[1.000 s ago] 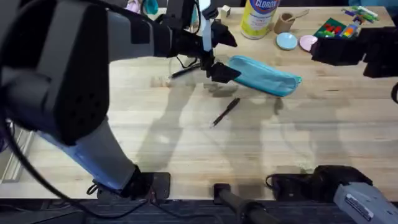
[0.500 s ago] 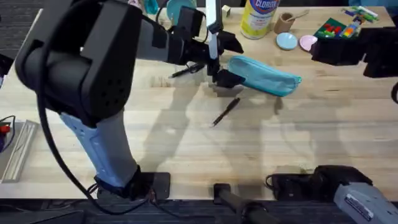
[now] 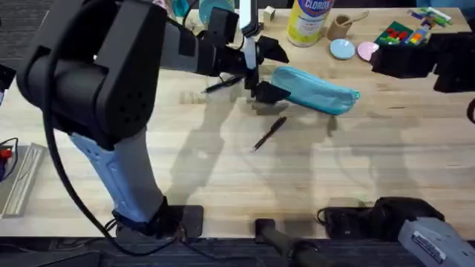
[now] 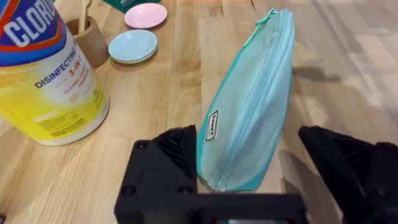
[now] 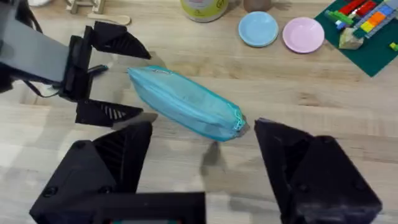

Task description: Unzip the bag, pick up the pens from the table one at a time and place them inside, then zip the bag closed.

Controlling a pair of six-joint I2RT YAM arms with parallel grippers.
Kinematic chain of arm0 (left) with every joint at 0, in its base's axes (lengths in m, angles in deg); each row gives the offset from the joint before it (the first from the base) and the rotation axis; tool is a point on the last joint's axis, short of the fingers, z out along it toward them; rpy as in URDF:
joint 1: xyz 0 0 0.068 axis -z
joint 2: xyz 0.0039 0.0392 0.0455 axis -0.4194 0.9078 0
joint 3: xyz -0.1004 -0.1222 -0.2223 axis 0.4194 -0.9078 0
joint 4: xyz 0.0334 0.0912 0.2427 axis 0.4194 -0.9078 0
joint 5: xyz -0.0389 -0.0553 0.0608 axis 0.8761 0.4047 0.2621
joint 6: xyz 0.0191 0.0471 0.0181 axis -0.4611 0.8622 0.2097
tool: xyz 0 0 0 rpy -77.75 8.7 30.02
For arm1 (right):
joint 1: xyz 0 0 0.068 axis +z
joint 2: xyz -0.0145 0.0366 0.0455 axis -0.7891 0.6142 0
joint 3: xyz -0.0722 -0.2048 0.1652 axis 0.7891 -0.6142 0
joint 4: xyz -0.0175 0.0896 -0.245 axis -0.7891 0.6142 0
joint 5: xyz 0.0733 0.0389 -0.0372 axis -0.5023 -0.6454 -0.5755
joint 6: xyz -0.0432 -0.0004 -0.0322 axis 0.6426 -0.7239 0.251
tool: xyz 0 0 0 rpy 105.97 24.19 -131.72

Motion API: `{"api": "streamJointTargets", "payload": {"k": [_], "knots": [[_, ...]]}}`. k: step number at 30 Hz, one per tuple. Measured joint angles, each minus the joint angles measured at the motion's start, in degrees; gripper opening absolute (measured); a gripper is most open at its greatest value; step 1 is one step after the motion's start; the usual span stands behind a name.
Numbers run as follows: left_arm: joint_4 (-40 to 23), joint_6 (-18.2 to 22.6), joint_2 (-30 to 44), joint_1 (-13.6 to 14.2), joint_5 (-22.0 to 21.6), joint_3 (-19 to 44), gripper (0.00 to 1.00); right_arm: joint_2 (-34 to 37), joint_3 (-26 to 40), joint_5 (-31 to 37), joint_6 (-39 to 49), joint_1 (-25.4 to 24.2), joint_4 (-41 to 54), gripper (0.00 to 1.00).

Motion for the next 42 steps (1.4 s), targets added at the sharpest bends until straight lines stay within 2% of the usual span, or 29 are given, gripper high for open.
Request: {"api": "streamJointTargets", "payload": {"k": [1, 3, 9, 11, 13, 25, 31, 37, 42], "knots": [[0.0, -0.1, 0.0, -0.1, 0.1, 0.0, 0.941, 0.0, 0.0, 0.0, 0.0, 0.0, 0.0, 0.996], [0.0, -0.2, 0.0, -0.2, 0.2, 0.0, 0.786, 0.0, 0.0, 0.0, 0.0, 0.0, 0.0, 0.996], [0.2, -0.4, 0.0, -0.2, 0.3, 0.0, 0.223, 0.0, 0.0, 0.0, 0.0, 0.0, 0.0, 0.996], [0.1, -0.3, 0.0, -0.3, 0.3, 0.0, 0.072, 0.0, 0.0, 0.0, 0.0, 0.0, 0.0, 0.996], [0.0, -0.3, 0.0, -0.2, 0.1, 0.0, 0.047, 0.0, 0.0, 0.0, 0.0, 0.0, 0.0, 0.996], [0.0, -0.3, 0.0, -0.2, 0.1, 0.0, 0.043, 0.0, 0.0, 0.0, 0.1, 0.0, 1.4, 0.996], [0.0, -0.3, 0.0, -0.2, 0.1, 0.0, 0.043, 0.0, 0.0, -0.6, 4.4, -2.1, 1.4, 0.995], [0.0, -0.3, 0.0, -0.2, 0.1, 0.0, 0.043, 0.1, 0.3, -7.4, 11.5, -10.6, 2.8, 0.995], [0.0, -0.3, 0.0, -0.2, 0.1, 0.0, 0.043, 3.0, 4.5, -15.6, 19.6, -22.1, 8.8, 0.992]]}}
